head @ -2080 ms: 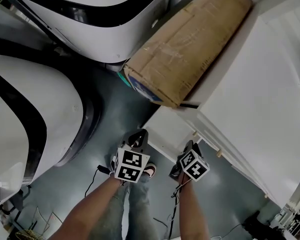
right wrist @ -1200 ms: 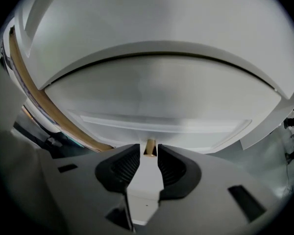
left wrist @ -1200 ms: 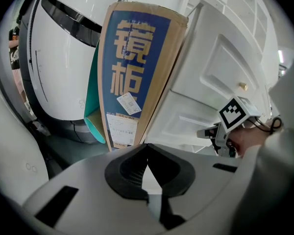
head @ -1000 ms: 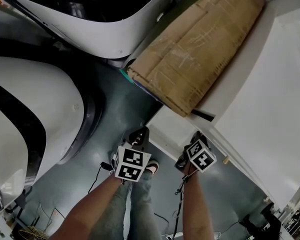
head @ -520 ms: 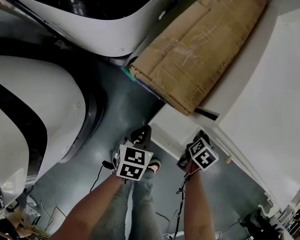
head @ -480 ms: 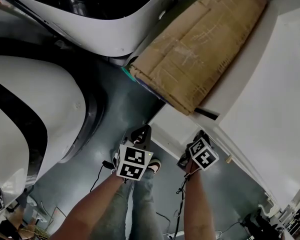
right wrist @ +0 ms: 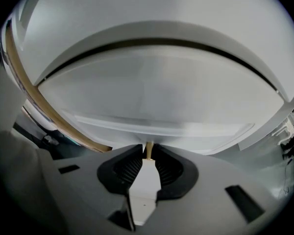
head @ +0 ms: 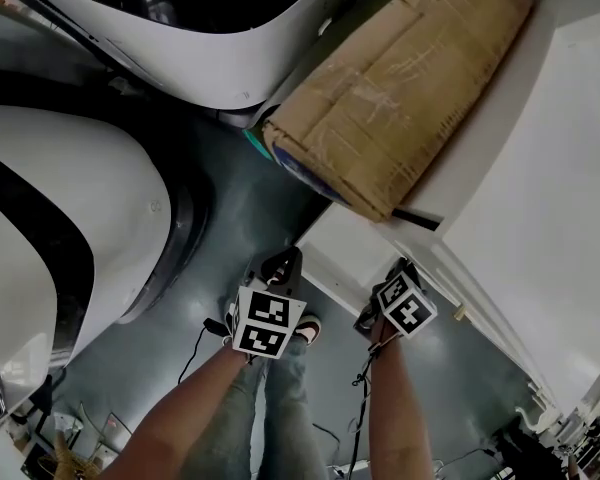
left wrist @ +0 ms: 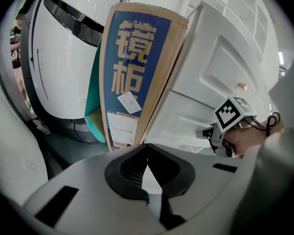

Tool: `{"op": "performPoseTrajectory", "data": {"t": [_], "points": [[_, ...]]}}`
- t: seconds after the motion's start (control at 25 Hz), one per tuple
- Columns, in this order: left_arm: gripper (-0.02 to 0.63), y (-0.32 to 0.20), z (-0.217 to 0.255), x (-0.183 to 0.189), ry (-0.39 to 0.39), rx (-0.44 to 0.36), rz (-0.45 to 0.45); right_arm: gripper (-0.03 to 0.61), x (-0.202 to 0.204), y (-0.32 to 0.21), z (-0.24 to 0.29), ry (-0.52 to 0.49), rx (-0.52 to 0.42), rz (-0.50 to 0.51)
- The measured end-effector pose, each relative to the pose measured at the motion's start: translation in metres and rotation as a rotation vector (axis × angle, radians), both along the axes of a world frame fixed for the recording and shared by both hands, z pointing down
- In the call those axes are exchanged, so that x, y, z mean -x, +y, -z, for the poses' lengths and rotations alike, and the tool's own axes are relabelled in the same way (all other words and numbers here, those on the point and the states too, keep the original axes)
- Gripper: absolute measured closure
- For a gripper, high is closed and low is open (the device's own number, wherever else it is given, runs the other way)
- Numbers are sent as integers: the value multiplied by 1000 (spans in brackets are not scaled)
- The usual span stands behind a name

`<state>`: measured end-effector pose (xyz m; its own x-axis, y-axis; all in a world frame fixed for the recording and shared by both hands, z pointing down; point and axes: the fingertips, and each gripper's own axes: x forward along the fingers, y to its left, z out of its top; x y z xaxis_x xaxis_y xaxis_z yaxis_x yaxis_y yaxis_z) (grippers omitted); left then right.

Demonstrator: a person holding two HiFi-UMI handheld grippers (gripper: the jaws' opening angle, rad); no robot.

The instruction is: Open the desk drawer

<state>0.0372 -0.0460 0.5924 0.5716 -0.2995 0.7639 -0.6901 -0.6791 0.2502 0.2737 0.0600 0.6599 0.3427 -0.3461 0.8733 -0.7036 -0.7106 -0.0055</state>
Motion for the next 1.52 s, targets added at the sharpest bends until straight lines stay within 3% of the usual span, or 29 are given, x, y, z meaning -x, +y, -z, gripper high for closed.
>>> {"op": "performPoseTrajectory", "data": {"t": [0.72, 1.52], "points": [[597, 17, -1, 11, 13, -2, -14, 494, 35, 28, 0, -7, 1, -13], [597, 45, -3, 49, 1, -12, 20, 494, 92, 73, -4, -55, 18, -31]]}}
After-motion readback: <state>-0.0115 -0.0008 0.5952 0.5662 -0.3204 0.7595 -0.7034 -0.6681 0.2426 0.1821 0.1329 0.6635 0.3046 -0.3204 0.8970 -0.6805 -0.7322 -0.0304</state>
